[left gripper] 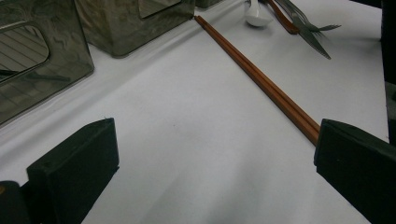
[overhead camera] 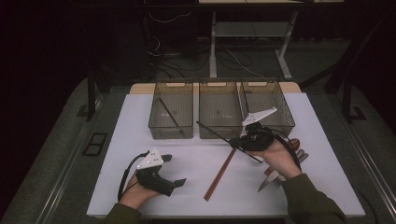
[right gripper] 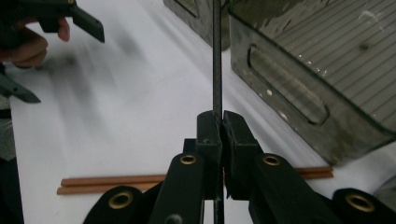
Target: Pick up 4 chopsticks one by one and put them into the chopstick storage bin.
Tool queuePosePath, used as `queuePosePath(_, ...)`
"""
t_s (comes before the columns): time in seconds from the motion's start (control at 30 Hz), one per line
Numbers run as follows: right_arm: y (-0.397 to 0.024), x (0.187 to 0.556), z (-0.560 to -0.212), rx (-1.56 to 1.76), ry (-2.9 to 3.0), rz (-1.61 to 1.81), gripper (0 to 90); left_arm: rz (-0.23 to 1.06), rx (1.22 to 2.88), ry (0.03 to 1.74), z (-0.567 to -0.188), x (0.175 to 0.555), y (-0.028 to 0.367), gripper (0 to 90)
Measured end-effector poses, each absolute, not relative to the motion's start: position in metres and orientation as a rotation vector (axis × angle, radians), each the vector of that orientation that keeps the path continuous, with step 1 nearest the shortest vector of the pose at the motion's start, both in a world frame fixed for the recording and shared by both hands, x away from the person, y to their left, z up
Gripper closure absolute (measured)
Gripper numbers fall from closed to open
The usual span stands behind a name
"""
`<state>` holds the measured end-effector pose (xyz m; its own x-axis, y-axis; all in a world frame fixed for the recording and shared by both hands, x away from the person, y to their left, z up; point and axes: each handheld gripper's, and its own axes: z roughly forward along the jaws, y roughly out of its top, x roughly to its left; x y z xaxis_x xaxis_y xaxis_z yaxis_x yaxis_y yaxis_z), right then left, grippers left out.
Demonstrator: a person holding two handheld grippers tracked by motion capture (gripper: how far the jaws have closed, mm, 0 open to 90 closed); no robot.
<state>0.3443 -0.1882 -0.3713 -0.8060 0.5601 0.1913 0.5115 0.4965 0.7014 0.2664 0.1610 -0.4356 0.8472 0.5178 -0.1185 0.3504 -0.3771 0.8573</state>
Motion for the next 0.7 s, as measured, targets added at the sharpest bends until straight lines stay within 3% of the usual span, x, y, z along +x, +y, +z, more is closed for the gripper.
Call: queuePosePath(0.7,-0.141,0.389,-0.334,0.996,2.631,1.172,85.3,0.203,1.998,0.633,-0.434,0.266,0.162,0.0)
